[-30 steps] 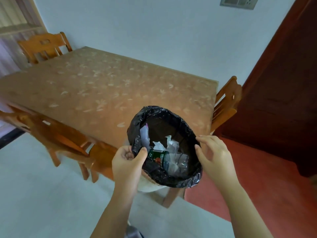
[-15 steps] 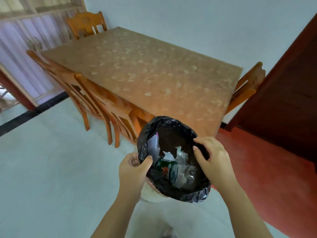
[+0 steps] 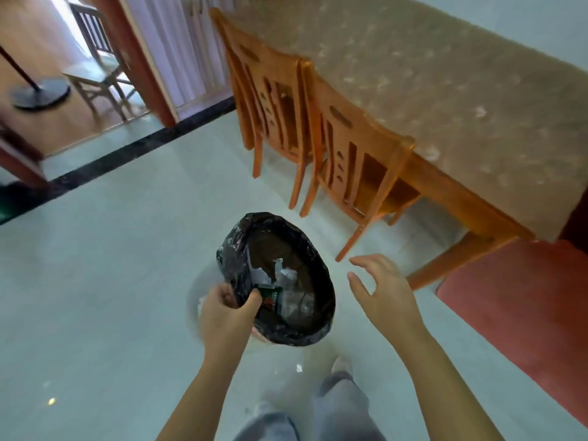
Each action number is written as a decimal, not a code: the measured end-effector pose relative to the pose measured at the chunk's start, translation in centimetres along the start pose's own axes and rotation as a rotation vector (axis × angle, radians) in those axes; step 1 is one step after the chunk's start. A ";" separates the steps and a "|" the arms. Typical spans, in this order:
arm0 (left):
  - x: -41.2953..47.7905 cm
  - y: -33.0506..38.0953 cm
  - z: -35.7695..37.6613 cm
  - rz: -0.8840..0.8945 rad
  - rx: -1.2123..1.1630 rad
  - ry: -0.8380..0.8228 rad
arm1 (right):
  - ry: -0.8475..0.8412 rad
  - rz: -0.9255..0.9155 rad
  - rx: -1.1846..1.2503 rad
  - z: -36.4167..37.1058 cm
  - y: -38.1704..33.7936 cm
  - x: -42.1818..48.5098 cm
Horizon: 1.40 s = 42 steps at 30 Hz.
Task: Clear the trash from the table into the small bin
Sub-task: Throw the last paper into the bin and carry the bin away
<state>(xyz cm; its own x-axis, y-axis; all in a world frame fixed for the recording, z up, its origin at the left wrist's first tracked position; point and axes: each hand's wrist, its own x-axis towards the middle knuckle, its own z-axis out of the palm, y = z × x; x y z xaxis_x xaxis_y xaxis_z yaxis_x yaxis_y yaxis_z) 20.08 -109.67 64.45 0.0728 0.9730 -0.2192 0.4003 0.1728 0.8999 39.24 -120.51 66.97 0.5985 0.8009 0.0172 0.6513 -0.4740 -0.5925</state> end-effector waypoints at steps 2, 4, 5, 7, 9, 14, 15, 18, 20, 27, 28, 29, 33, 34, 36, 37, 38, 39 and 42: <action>1.9 -1.0 -1.3 -0.014 0.033 0.032 | -0.023 0.000 0.000 1.9 -0.8 0.6; 3.9 -1.5 -1.9 -0.043 0.017 0.055 | -0.047 0.006 -0.003 3.7 -1.4 1.6; 5.0 -1.7 -1.9 -0.055 -0.001 0.057 | -0.058 0.011 0.000 4.7 -1.5 2.3; 7.3 -2.2 -1.6 -0.082 -0.017 0.046 | -0.079 0.028 0.016 6.5 -1.6 3.8; 9.9 -2.7 -0.9 -0.097 0.014 0.023 | -0.089 0.053 0.034 8.5 -1.3 5.7; 17.4 -4.0 2.0 -0.145 0.166 -0.094 | -0.114 0.154 0.070 12.8 0.0 11.9; 18.9 -4.3 2.7 -0.139 0.200 -0.123 | -0.120 0.183 0.076 13.6 0.2 13.1; 23.1 -5.5 4.8 -0.132 0.252 -0.158 | -0.133 0.249 0.098 16.4 1.2 16.7; 25.8 -6.7 6.4 -0.135 0.317 -0.140 | -0.157 0.274 0.103 18.6 2.0 18.8; 34.5 -13.9 11.4 -0.178 0.459 -0.129 | -0.214 0.336 0.111 28.5 5.7 23.2; 35.6 -15.3 12.1 -0.183 0.460 -0.124 | -0.228 0.349 0.107 30.1 6.4 23.4; 36.7 -16.7 12.9 -0.188 0.463 -0.123 | -0.237 0.367 0.104 31.7 7.1 23.6; 40.2 -22.7 16.3 -0.208 0.476 -0.158 | -0.232 0.453 0.089 38.0 10.4 24.2; 40.9 -24.4 17.1 -0.224 0.466 -0.163 | -0.233 0.469 0.086 39.5 11.3 24.3; 42.5 -27.8 18.6 -0.251 0.434 -0.188 | -0.216 0.481 0.081 42.5 12.9 24.6; 43.2 -29.4 19.3 -0.271 0.422 -0.203 | -0.201 0.488 0.077 44.0 13.7 24.8; 43.9 -31.0 20.0 -0.293 0.411 -0.221 | -0.185 0.498 0.075 45.3 14.4 25.0; 44.6 -32.6 20.8 -0.318 0.395 -0.242 | -0.167 0.506 0.072 46.6 15.2 25.2; 46.1 -36.7 22.8 -0.401 0.334 -0.287 | -0.128 0.518 0.047 50.1 17.5 25.8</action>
<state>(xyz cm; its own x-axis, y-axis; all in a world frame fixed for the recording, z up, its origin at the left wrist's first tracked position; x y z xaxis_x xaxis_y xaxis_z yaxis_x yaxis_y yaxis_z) 29.56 -74.65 12.69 0.0823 0.7532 -0.6526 0.7101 0.4151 0.5687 42.73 -89.80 16.74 0.7723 0.5061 -0.3839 0.2623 -0.8045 -0.5329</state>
